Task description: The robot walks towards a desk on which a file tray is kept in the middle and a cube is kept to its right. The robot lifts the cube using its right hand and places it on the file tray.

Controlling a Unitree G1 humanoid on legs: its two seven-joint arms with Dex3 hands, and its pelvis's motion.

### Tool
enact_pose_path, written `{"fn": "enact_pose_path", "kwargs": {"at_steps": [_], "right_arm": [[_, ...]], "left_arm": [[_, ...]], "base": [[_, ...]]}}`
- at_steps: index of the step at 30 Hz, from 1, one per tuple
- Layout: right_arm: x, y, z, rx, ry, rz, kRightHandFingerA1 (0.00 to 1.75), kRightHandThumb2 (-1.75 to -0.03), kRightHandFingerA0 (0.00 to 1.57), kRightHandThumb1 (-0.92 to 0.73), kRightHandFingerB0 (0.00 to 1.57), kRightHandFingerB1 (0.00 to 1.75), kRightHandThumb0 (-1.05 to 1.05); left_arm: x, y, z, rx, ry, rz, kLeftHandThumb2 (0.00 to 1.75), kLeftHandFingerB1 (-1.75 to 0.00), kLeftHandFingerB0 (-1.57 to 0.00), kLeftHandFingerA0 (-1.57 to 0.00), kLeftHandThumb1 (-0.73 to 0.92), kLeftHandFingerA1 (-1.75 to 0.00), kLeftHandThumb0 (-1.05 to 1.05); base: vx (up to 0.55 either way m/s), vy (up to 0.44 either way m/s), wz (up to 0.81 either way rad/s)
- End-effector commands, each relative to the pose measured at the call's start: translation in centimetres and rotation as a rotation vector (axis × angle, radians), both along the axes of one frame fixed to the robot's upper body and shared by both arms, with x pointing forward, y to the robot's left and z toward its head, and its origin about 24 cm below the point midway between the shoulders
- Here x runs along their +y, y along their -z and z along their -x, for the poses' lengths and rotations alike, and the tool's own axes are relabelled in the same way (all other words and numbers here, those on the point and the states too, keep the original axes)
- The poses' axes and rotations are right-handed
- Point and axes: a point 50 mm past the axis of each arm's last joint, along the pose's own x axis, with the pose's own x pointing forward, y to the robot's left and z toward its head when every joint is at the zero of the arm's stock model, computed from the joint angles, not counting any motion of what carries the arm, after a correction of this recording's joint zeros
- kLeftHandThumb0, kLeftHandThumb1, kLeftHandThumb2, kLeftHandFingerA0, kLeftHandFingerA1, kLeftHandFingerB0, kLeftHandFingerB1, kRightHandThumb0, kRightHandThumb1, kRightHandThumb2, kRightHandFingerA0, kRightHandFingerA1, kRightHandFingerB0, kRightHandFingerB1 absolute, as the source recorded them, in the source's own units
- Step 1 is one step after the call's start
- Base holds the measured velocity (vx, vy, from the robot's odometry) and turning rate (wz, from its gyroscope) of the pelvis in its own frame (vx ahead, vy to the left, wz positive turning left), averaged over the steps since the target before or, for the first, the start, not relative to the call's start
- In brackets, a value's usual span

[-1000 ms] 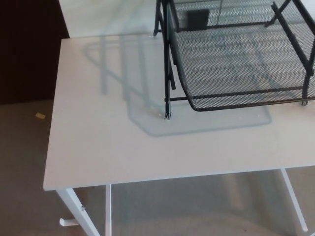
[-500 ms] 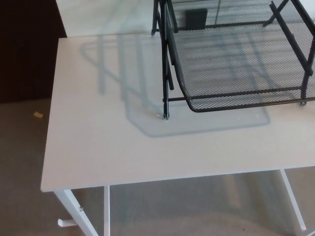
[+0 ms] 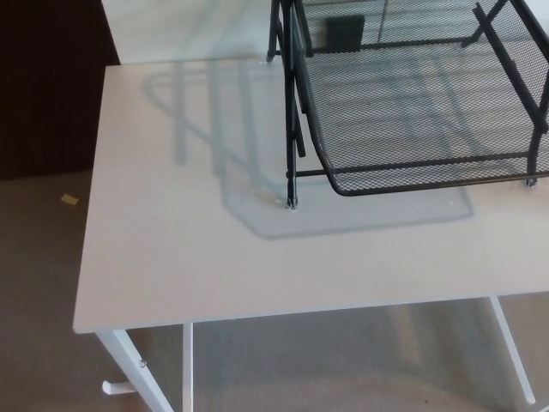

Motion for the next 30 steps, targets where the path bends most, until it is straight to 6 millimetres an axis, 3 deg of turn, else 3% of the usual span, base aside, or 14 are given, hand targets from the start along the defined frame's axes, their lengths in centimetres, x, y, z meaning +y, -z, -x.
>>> {"fn": "enact_pose_path", "kwargs": {"at_steps": [1, 2, 4, 6, 7, 10, 13, 15, 16, 17, 19, 22, 23, 30], "right_arm": [[-2.7, -5.6, -1.2, -0.503, 0.374, 0.018, 0.1, -0.64, 0.0, -0.65, 0.0, 0.0, -0.53], [-2.6, -5.5, -1.3, -0.505, 0.375, 0.015, 0.0, -0.87, 0.0, -0.61, 0.0, 0.12, -0.9], [-3.2, -9.2, -3.4, -0.542, 0.31, 0.096, 0.03, -0.66, 0.0, -0.68, 0.0, 0.0, -0.53], [-3.2, -11.1, -5.0, -0.715, 0.434, -0.039, 1.12, -0.57, 0.33, -0.58, 0.0, 0.14, -0.58], [-3.0, -12.0, -5.8, -0.716, 0.509, -0.056, 1.28, -0.8, 0.78, -0.47, 0.01, 0.43, -0.69], [-2.2, -13.9, -7.7, -0.582, 0.504, -0.048, 1.09, -0.8, 0.61, -0.57, 0.0, 0.15, -0.46], [0.4, -14.8, -9.7, -0.632, 0.335, 0.063, 0.72, -0.98, 0.08, -0.31, 0.0, 0.55, -0.71], [1.9, -15.9, -10.6, -0.682, 0.246, 0.139, 0.82, -1.08, 0.02, -0.35, 0.0, 0.62, -0.93], [2.3, -16.1, -10.7, -0.69, 0.227, 0.159, 1.33, -0.78, 0.0, -0.44, 0.0, 0.78, -0.91], [3.1, -16.7, -11.2, -0.702, 0.171, 0.211, 0.82, -1.04, 0.0, -0.37, 0.0, 0.66, -0.93], [4.1, -17.6, -11.8, -0.689, 0.115, 0.244, 0.87, -0.61, 0.0, -0.54, 0.0, 0.55, -0.78], [5.0, -18.9, -12.7, -0.626, -0.019, 0.292, 0.51, -0.84, 0.0, -0.43, 0.0, 0.35, -0.83], [5.4, -19.1, -13.0, -0.609, -0.065, 0.301, 0.44, -0.82, 0.0, -0.44, 0.0, 0.29, -0.83], [6.2, -19.5, -15.1, -0.365, -0.282, 0.342, 0.17, -0.85, 0.0, -0.53, 0.0, 0.06, -0.9]], "left_arm": [[1.1, -1.1, 0.5, -0.022, -0.038, -0.039, 1.26, -0.58, -0.01, -0.11, 0.66, -0.79, -1.05], [1.2, -1.2, 0.5, -0.024, -0.039, -0.041, 1.25, -0.62, -0.05, -0.13, 0.68, -0.78, -1.05], [1.3, -1.3, 0.4, 0.014, 0.016, -0.067, 1.28, -0.66, -0.01, -0.22, 0.69, -0.83, -1.05], [1.4, -1.5, 0.3, 0.007, 0.018, -0.069, 1.28, -0.67, 0.0, -0.24, 0.69, -0.83, -1.05], [1.5, -1.6, 0.5, 0.005, 0.007, -0.07, 1.27, -0.65, 0.0, -0.22, 0.67, -0.82, -1.05], [1.5, -1.6, 0.5, -0.005, 0.006, -0.07, 1.27, -0.65, 0.0, -0.24, 0.67, -0.83, -1.05], [1.4, -1.4, 0.2, -0.016, -0.024, -0.059, 1.25, -0.64, 0.0, -0.21, 0.65, -0.82, -1.05], [1.3, -1.3, 0.2, -0.003, -0.01, -0.072, 1.26, -0.66, -0.02, -0.27, 0.67, -0.85, -1.05], [1.4, -1.4, 0.3, -0.003, -0.011, -0.074, 1.26, -0.66, -0.01, -0.29, 0.66, -0.86, -1.05], [1.4, -1.4, 0.4, 0.0, -0.005, -0.077, 1.11, -0.69, -0.05, -0.23, 0.63, -0.85, -1.05], [1.4, -1.4, 0.3, -0.004, -0.01, -0.077, 1.09, -0.71, -0.06, -0.25, 0.63, -0.85, -1.05], [1.4, -1.4, 0.3, 0.011, 0.016, -0.084, 0.75, -0.78, -0.03, -0.18, 0.92, -0.99, -1.05], [1.5, -1.5, 0.4, 0.007, 0.017, -0.082, 1.27, -0.7, -0.08, -0.32, 0.69, -0.88, -1.05], [1.8, -1.9, 0.6, 0.004, 0.012, -0.076, 1.27, -0.61, 0.0, -0.19, 0.68, -0.81, -1.05]], "base": [[0.0, 0.0, 0.0], [0.0, 0.0, 0.0], [0.0, 0.0, 0.0], [0.0, 0.0, 0.0], [0.0, 0.0, 0.0], [0.0, 0.0, 0.0], [0.0, 0.0, 0.0], [0.0, 0.0, 0.0], [0.0, 0.0, 0.0], [0.0, 0.0, 0.0], [0.0, 0.0, 0.0], [0.0, 0.0, 0.0], [0.0, 0.0, 0.0], [0.0, 0.0, 0.0]]}}
